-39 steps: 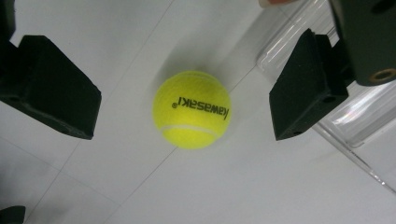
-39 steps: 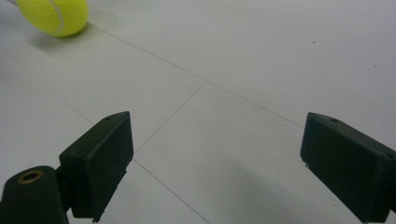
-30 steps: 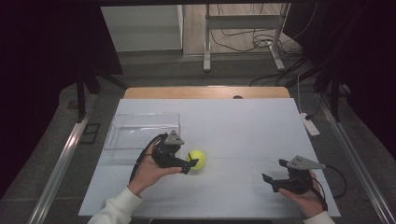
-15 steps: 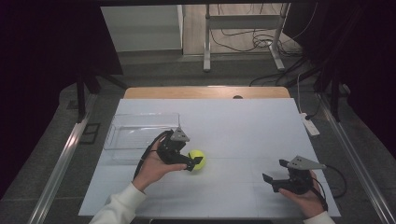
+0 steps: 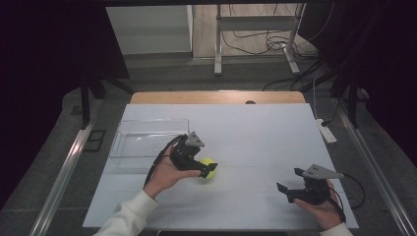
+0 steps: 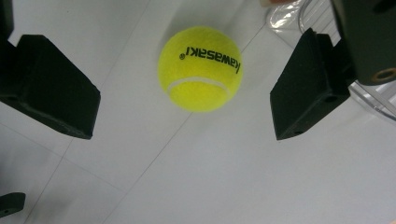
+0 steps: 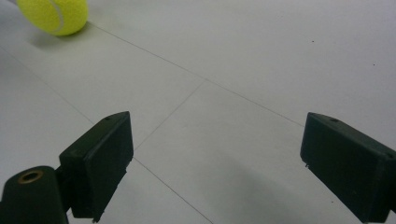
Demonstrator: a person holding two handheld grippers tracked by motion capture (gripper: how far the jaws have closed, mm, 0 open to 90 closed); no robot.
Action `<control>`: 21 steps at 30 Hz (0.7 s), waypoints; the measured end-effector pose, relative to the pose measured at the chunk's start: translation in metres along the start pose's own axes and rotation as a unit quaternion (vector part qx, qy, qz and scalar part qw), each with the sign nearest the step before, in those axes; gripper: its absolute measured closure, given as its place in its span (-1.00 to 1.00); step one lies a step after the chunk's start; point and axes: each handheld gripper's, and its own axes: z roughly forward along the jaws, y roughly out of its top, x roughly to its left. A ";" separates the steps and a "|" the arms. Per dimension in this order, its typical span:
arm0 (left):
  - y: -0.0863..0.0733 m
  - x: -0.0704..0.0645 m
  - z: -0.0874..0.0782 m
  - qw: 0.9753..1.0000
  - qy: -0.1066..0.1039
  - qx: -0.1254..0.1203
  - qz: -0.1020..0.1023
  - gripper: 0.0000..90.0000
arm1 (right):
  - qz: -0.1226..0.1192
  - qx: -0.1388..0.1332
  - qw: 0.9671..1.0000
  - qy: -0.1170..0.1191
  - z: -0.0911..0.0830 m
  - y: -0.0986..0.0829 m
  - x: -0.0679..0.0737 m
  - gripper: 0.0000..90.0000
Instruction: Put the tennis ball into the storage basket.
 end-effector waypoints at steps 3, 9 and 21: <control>0.002 0.000 0.002 1.000 -0.001 0.001 0.000 -0.80 | 0.000 0.000 1.000 0.000 0.000 0.000 0.000 -0.79; 0.005 0.000 0.005 1.000 -0.004 0.003 0.003 -0.80 | 0.000 0.000 1.000 0.000 0.000 0.000 0.000 -0.79; 0.013 0.000 0.013 1.000 -0.012 0.011 0.005 -0.81 | 0.001 -0.001 1.000 0.000 -0.001 0.000 -0.001 -0.79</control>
